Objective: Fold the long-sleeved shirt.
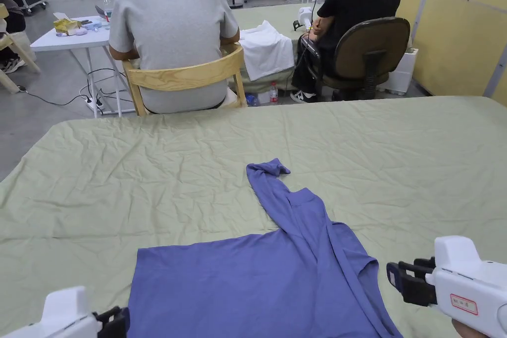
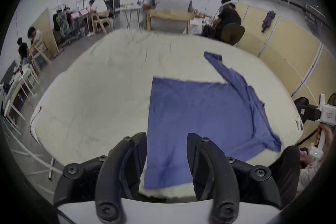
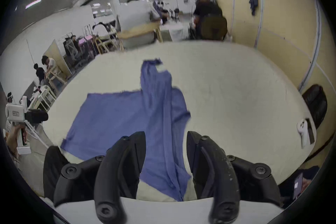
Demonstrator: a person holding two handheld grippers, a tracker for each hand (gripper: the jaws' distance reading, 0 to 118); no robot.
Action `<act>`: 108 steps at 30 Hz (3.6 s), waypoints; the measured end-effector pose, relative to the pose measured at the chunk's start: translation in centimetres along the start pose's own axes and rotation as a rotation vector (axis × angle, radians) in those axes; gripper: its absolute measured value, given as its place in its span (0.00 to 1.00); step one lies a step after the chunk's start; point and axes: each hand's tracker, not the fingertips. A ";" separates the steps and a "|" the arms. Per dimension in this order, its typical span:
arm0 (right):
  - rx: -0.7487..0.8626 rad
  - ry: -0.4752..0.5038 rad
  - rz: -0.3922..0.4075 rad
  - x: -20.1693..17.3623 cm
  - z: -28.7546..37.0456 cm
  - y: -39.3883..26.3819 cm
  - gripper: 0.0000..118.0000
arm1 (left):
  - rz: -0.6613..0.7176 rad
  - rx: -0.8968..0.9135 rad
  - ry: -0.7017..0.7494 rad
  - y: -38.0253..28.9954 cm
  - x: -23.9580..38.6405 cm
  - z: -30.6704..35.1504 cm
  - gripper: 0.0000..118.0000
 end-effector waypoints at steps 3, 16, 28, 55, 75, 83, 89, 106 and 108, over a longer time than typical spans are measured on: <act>0.049 -0.004 0.007 -1.8 0.4 2.1 0.41 | -0.018 0.064 -0.013 2.3 1.9 0.2 0.35; 0.079 0.050 0.039 -4.9 -1.4 5.0 0.01 | 0.003 0.139 -0.087 5.4 7.1 -0.8 0.00; -0.229 0.183 0.171 -3.8 -19.2 17.7 0.01 | 0.029 0.057 -0.112 8.9 7.7 -8.6 0.00; -0.571 0.047 0.046 -3.0 -54.5 21.2 0.40 | 0.079 -0.157 -0.132 5.5 7.4 -21.3 0.00; -0.355 0.082 0.084 -2.3 -44.5 21.1 0.02 | 0.064 -0.137 -0.114 5.5 7.3 -18.0 0.00; -0.207 0.204 0.085 -3.0 -33.2 20.3 0.01 | 0.055 -0.096 -0.127 5.5 7.5 -14.5 0.00; -0.114 0.240 0.087 -3.4 -26.1 17.7 0.01 | 0.043 -0.079 -0.141 4.7 7.7 -11.6 0.00; -0.195 0.245 0.009 -6.1 -13.0 -4.0 0.01 | 0.023 -0.089 -0.143 2.4 7.4 -8.4 0.00; -0.235 0.234 -0.031 -5.9 -12.7 -6.2 0.01 | 0.019 -0.095 -0.137 2.3 7.5 -8.3 0.00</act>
